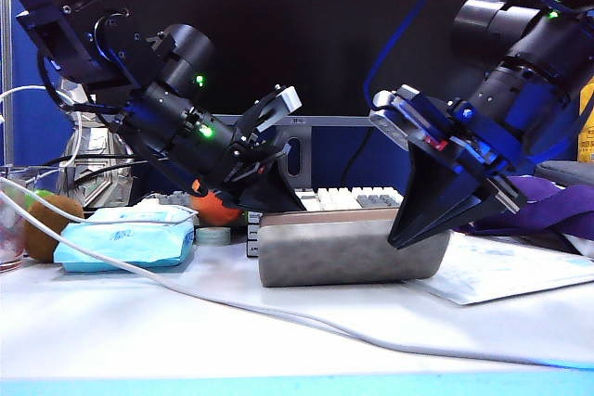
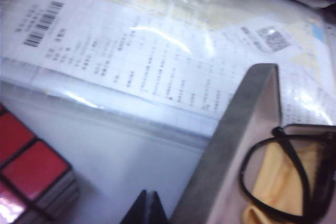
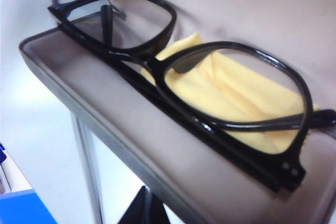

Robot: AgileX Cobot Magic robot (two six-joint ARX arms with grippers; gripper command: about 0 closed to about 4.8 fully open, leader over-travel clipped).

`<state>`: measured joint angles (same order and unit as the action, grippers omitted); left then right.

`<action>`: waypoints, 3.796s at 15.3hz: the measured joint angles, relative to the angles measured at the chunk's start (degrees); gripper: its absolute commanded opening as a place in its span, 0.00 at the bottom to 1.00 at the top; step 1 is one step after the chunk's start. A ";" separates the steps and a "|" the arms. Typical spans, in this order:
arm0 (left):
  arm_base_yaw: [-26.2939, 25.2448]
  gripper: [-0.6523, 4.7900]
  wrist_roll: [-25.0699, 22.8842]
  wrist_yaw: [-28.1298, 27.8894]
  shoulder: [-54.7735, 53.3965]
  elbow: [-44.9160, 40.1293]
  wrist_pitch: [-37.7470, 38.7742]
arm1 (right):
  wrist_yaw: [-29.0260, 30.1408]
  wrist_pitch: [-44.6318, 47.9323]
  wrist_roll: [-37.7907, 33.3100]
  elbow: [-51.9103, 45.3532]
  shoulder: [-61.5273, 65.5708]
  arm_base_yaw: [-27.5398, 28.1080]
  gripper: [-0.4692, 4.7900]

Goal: Pick up the glasses, fold the temples of the glasses, place the glasses into the glasses case, and finally close the glasses case.

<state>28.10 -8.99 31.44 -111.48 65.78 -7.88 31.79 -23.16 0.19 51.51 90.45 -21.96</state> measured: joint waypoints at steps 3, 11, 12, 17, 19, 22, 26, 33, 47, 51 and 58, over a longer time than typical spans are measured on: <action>0.33 0.11 0.00 2.19 -0.02 0.04 0.28 | -0.20 -0.02 -0.04 0.00 0.09 -0.02 0.08; 0.72 0.11 -1.49 -14.10 -0.11 0.15 2.32 | -3.10 1.36 -0.13 -0.76 0.15 0.04 0.08; 0.46 0.11 -1.49 -15.96 -0.35 0.13 3.04 | -3.58 1.97 -0.13 -1.64 0.15 -0.02 0.08; 0.50 0.11 -1.49 -16.04 -0.37 0.13 2.47 | -2.12 3.30 -0.17 -2.86 0.00 0.00 0.08; 0.09 0.11 -1.49 -16.11 -0.37 0.13 2.47 | -0.26 4.22 -0.17 -2.80 -1.05 -0.02 0.08; -0.98 0.11 -1.49 -14.71 -0.63 0.13 2.64 | -0.20 4.33 -0.20 -2.80 -0.96 -0.02 0.08; -0.70 0.11 -1.49 -9.27 -1.31 0.11 4.26 | -0.26 4.46 -0.17 -2.80 -0.96 -0.02 0.08; -0.90 0.11 -1.51 -0.24 -1.86 0.04 6.62 | -0.35 5.51 -0.20 -2.91 -0.94 -0.02 0.08; -0.61 0.11 -1.42 14.64 -1.84 0.07 1.16 | -5.66 5.64 -0.17 -2.93 -0.92 0.02 0.08; 0.68 0.11 -0.98 16.28 -1.84 0.13 -1.16 | -10.03 4.70 -0.15 -3.21 -0.90 0.13 0.08; 5.53 0.11 -0.02 18.32 -1.86 0.13 -2.36 | -10.54 7.19 -0.15 -3.23 -0.83 0.26 0.08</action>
<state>33.63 -9.02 49.76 -113.34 65.91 -10.24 21.26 -15.97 0.03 48.27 89.62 -21.69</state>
